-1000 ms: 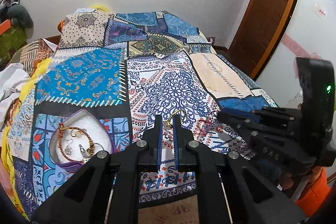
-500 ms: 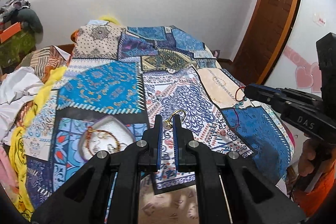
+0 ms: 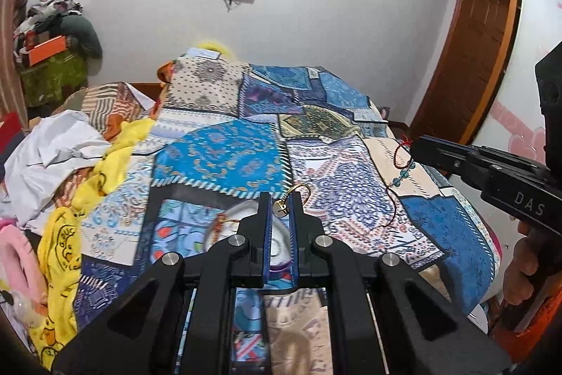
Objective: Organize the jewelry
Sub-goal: 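Carry the red bracelet with the right tool while the left tool carries its piece to the tin, then open the right tool over the heart tin while the left tool releases its piece into it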
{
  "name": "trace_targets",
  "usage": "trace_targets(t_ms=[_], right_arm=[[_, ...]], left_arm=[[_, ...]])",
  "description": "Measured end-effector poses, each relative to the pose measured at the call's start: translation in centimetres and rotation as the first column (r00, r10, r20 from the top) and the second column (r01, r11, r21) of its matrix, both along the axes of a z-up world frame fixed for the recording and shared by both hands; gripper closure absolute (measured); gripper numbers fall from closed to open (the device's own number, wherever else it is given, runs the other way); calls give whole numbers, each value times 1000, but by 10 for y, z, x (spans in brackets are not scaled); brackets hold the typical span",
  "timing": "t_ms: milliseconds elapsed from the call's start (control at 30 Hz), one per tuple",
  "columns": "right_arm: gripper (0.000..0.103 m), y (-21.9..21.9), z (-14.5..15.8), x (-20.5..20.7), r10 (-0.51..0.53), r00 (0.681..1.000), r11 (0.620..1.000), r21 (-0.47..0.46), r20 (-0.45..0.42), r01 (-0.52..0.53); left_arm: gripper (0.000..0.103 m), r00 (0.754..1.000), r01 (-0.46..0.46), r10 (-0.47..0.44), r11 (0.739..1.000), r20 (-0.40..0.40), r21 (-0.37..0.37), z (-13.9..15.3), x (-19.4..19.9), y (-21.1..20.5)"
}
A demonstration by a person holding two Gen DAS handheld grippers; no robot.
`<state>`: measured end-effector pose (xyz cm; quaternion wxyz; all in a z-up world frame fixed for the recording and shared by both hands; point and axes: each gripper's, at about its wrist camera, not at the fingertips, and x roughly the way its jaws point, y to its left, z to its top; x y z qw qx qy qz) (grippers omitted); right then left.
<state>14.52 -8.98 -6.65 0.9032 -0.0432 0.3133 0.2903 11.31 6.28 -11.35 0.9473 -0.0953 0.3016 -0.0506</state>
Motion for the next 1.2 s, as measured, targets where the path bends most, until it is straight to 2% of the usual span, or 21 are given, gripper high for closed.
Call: trace_targets(t_ms=[300, 733, 900, 1200], right_arm=[[96, 41, -6, 4, 63, 998, 998, 8, -16, -63], [96, 81, -39, 27, 111, 990, 992, -47, -90, -115], [96, 91, -62, 41, 109, 983, 990, -75, -148, -121], [96, 96, -93, 59, 113, 957, 988, -75, -268, -137]], left_arm=[[95, 999, -47, 47, 999, -19, 3, -13, -1, 27], [96, 994, -31, 28, 999, -110, -19, -55, 24, 37], [95, 990, -13, 10, 1000, -139, -22, -70, 36, 36], [96, 983, 7, -11, 1000, -184, -22, -88, 51, 34]])
